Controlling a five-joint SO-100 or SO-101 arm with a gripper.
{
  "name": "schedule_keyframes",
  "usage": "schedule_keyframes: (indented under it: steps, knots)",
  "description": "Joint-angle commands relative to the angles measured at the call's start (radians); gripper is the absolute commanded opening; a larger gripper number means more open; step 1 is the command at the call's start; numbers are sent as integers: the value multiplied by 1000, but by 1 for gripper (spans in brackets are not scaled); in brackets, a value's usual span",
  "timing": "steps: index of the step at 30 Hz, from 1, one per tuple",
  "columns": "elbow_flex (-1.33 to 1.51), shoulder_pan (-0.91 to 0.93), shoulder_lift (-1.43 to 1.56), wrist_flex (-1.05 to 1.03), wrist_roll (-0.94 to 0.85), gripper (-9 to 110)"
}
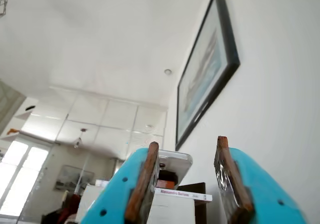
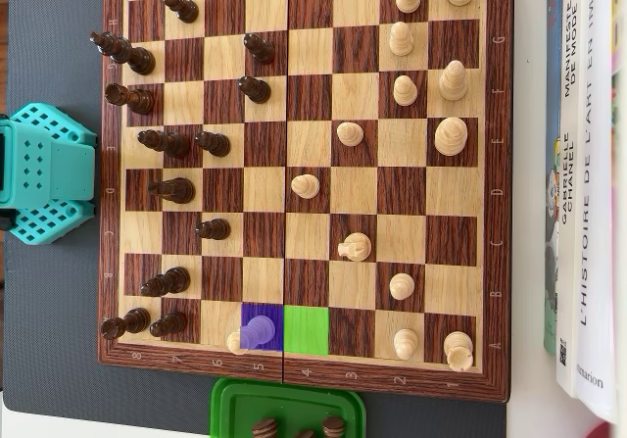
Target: Play chess
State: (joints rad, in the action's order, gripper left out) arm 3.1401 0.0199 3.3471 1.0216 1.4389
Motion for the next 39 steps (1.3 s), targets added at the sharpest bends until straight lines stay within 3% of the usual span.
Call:
schedule_keyframes:
  steps: [1,7,12,22,31,39]
  knots:
    - [18,38,0,-87,-11,17]
    - [-23,118,-2,-344,-11,17]
    - [-121,153,-12,-680,-11,17]
    - [-454,187,-267,-1308,-97,17]
    - [-788,336,-499,-1939,-110,17]
    - [-953,383,-813,-2145,-114,17]
